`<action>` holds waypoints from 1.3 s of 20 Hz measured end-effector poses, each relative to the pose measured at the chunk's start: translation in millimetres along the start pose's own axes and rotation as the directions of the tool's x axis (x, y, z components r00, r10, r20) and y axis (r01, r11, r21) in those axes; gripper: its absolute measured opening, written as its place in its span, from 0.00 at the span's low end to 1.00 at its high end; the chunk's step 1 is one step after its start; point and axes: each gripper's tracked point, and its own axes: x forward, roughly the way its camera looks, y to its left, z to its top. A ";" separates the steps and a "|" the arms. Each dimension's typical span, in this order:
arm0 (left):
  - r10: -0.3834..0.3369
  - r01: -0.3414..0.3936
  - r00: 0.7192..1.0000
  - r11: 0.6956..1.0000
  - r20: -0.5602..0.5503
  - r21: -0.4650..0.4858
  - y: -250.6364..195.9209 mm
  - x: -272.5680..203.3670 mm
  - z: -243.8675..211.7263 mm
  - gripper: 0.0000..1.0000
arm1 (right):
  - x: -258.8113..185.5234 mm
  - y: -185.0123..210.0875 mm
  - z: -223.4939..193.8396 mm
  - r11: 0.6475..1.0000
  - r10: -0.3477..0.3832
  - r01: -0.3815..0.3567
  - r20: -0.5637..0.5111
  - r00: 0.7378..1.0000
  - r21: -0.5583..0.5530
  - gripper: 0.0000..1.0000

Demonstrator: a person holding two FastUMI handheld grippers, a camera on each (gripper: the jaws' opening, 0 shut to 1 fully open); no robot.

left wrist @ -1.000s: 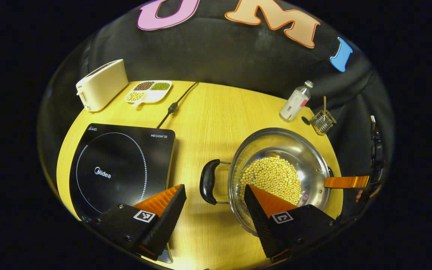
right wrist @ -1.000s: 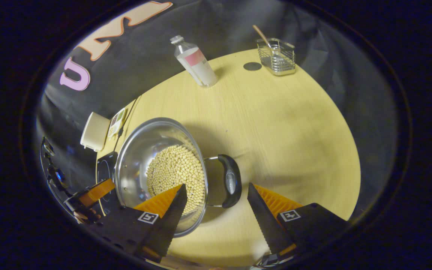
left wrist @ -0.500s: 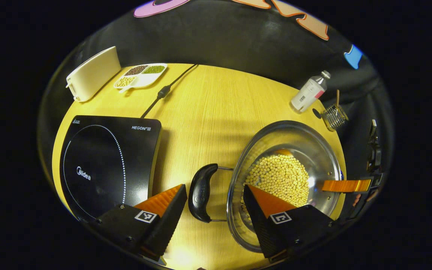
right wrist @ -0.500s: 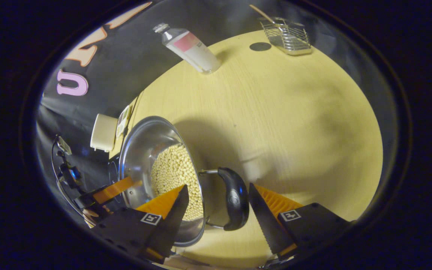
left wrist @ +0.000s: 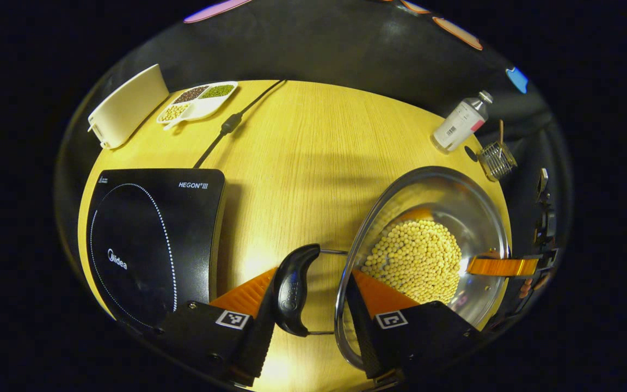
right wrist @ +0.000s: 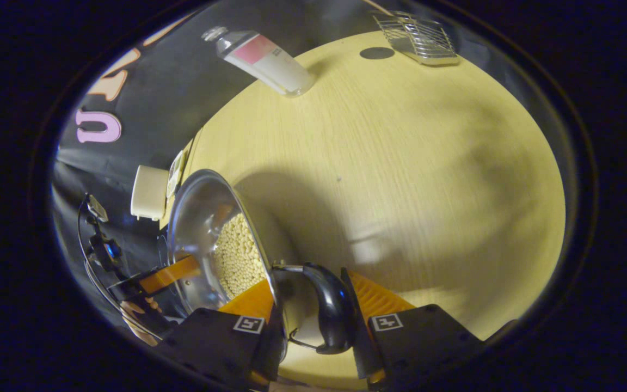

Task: First push the handle of the pot to place it horizontally, then grasp the pot with both hands and set it on the induction cooktop.

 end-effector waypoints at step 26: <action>-0.090 0.090 0.996 0.995 0.007 -0.047 49.6 -147.3 -76.9 0.64 | -103.3 83.2 -118.1 0.995 0.011 -0.005 0.063 0.998 -0.095 0.48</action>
